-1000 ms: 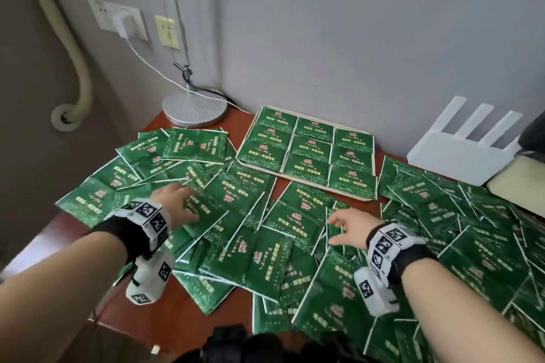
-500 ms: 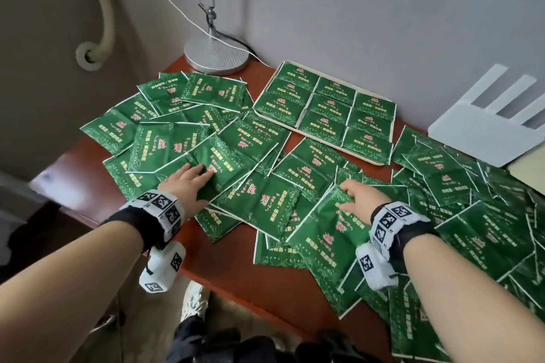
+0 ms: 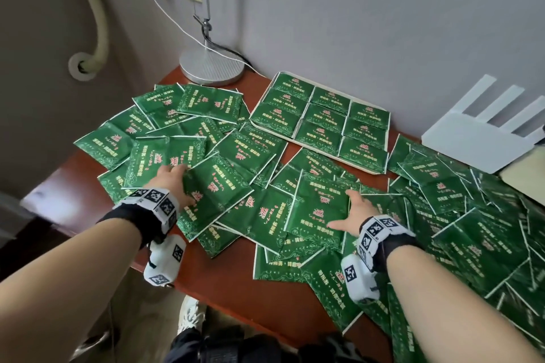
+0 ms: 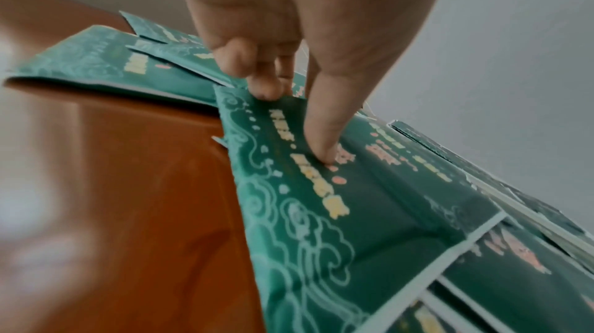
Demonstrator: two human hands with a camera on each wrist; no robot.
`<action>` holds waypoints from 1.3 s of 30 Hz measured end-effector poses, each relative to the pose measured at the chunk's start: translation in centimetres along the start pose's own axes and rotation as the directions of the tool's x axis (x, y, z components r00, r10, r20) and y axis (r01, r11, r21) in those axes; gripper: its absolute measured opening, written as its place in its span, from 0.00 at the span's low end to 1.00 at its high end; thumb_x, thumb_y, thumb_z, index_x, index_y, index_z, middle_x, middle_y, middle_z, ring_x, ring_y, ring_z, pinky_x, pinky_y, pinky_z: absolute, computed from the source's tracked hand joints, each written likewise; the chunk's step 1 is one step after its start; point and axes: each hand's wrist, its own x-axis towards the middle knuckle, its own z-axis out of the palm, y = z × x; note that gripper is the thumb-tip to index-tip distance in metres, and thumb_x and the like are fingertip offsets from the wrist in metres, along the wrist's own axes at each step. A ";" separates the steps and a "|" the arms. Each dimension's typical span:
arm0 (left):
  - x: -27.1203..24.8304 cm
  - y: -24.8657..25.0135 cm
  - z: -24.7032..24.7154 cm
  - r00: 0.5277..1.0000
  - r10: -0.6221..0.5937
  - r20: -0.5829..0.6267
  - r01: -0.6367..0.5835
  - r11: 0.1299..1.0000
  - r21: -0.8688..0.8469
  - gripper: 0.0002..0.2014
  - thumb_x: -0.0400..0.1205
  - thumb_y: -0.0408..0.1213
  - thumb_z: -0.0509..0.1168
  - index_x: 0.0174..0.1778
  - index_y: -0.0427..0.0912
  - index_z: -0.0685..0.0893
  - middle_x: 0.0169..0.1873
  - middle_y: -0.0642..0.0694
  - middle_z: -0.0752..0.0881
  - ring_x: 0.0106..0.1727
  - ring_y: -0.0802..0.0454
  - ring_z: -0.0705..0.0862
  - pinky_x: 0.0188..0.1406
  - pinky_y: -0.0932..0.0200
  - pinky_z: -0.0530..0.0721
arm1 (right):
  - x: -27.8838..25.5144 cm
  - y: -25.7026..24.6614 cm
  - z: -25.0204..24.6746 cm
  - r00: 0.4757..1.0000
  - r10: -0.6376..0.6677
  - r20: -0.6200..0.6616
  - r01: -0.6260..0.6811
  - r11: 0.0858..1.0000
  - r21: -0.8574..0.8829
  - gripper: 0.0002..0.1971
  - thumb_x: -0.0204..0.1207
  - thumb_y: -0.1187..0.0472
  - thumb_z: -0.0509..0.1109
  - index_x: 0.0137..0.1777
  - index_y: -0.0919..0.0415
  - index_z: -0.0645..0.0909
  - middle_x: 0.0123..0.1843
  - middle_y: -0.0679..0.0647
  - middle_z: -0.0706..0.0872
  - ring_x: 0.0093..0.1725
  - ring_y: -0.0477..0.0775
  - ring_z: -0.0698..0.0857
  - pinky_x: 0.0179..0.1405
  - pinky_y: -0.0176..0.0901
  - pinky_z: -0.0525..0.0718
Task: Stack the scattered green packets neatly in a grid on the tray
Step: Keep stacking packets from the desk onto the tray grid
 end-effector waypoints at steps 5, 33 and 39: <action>0.2 0.0 -0.8 0.997 -0.016 0.074 0.017 1.000 -0.014 0.25 0.77 0.36 0.69 0.70 0.41 0.72 0.56 0.42 0.83 0.51 0.48 0.84 0.49 0.58 0.84 | 0.9 -0.8 1.3 0.999 0.028 -0.037 -0.022 0.989 0.143 0.44 0.72 0.61 0.74 0.80 0.54 0.49 0.70 0.62 0.76 0.66 0.63 0.78 0.64 0.52 0.77; 2.6 9.4 -2.8 0.909 0.407 0.084 -0.368 0.882 -0.294 0.37 0.75 0.26 0.68 0.77 0.52 0.60 0.57 0.39 0.83 0.41 0.50 0.86 0.39 0.56 0.89 | 0.7 3.5 -2.8 0.936 -0.094 -0.339 0.198 0.937 0.288 0.11 0.80 0.59 0.63 0.61 0.56 0.79 0.60 0.53 0.82 0.55 0.54 0.81 0.54 0.42 0.77; 3.6 9.8 -3.7 0.872 0.471 0.132 -0.459 0.881 -0.114 0.14 0.78 0.32 0.66 0.55 0.54 0.83 0.53 0.49 0.84 0.42 0.56 0.84 0.43 0.60 0.88 | 1.5 3.7 -2.4 0.948 -0.056 -0.313 0.180 0.907 0.381 0.15 0.77 0.63 0.67 0.64 0.58 0.75 0.64 0.53 0.81 0.61 0.54 0.81 0.61 0.45 0.77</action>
